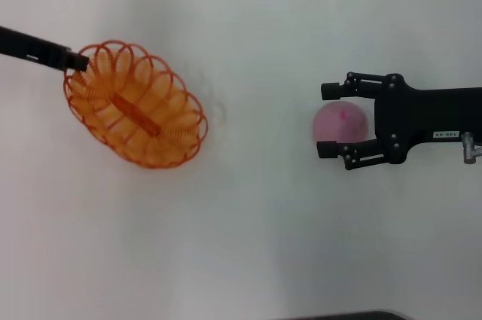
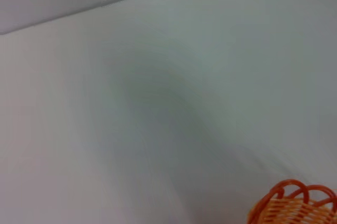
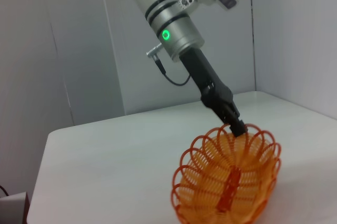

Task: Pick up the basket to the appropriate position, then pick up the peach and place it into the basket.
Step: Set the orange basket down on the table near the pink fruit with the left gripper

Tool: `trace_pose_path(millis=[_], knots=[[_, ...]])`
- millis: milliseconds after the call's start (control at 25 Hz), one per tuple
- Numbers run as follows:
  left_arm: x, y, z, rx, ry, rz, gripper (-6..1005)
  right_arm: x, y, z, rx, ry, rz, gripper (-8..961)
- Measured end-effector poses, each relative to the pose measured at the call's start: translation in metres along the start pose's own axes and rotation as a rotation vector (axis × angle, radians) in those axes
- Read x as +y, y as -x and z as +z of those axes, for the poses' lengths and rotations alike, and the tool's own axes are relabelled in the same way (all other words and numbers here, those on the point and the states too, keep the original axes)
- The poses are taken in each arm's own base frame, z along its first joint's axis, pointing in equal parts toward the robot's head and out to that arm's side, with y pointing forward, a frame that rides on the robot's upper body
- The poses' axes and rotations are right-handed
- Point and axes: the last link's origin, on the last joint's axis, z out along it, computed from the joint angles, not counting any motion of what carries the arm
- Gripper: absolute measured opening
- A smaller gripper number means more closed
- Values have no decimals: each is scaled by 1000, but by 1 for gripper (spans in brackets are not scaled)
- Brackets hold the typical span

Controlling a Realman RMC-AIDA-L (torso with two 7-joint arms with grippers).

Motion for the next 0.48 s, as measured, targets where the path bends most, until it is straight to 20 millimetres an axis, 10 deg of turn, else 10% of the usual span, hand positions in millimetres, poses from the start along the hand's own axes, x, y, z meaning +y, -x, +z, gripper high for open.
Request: trace_pose_path(millis=[480], knots=[[0,3,0,66,-3,-173,52,-2,3,2,-1,4,-11,940]])
